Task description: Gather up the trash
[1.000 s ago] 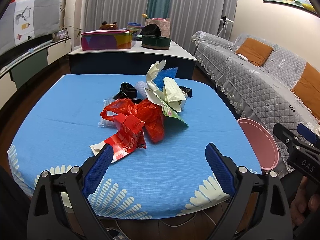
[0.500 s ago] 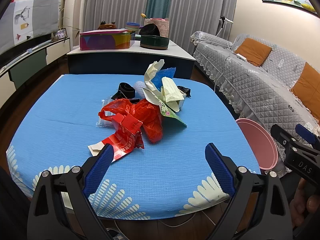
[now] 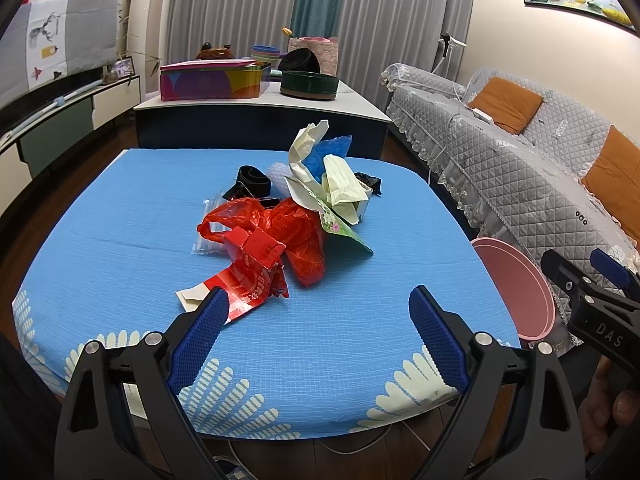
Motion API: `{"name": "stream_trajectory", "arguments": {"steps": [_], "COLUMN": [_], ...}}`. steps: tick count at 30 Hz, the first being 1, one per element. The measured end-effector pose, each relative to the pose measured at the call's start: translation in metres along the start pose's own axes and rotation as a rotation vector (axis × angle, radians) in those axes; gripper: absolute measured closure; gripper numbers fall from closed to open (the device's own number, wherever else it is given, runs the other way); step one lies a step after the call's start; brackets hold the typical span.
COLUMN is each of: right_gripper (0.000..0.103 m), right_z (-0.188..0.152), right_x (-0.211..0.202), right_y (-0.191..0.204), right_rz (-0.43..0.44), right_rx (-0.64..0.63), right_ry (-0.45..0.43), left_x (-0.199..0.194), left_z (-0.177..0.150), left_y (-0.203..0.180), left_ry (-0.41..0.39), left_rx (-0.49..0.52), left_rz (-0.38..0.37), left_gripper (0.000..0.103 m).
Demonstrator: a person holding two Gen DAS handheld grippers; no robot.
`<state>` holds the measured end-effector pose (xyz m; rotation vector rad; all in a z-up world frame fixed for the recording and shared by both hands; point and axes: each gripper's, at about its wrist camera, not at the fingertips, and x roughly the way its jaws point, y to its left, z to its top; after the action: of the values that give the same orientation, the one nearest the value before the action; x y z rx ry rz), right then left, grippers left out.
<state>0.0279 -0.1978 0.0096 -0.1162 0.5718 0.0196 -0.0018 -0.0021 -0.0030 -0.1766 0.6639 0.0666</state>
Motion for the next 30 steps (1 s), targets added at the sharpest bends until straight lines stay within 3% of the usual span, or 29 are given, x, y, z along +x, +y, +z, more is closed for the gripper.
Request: {"name": "stream_trajectory", "arguments": {"steps": [6, 10, 13, 17, 20, 27, 30], "right_gripper": [0.008, 0.016, 0.027, 0.056, 0.070, 0.072, 0.070], "right_z": [-0.002, -0.003, -0.003, -0.004, -0.005, 0.000, 0.003], "right_x": [0.001, 0.002, 0.002, 0.005, 0.008, 0.021, 0.035], "right_y": [0.000, 0.000, 0.002, 0.005, 0.012, 0.033, 0.045], "right_rz": [0.012, 0.026, 0.046, 0.089, 0.146, 0.209, 0.229], "right_rx": [0.000, 0.001, 0.001, -0.006, -0.018, -0.071, -0.097], "right_ry": [0.006, 0.015, 0.022, 0.031, 0.043, 0.049, 0.059], "left_x": [0.000, 0.000, 0.000, 0.003, 0.007, 0.021, 0.028], "left_z": [0.000, 0.000, 0.000, 0.000, 0.001, 0.003, 0.005], "left_y": [-0.001, 0.000, 0.002, 0.004, 0.009, 0.028, 0.033], "left_ry": [0.001, 0.003, 0.007, 0.010, 0.012, 0.029, 0.034], "left_rx": [-0.002, -0.008, -0.013, -0.026, -0.045, -0.111, -0.119], "left_rz": [0.000, -0.005, -0.006, -0.001, 0.021, 0.067, 0.077], "left_gripper": [0.015, 0.019, 0.022, 0.027, 0.033, 0.059, 0.061]}}
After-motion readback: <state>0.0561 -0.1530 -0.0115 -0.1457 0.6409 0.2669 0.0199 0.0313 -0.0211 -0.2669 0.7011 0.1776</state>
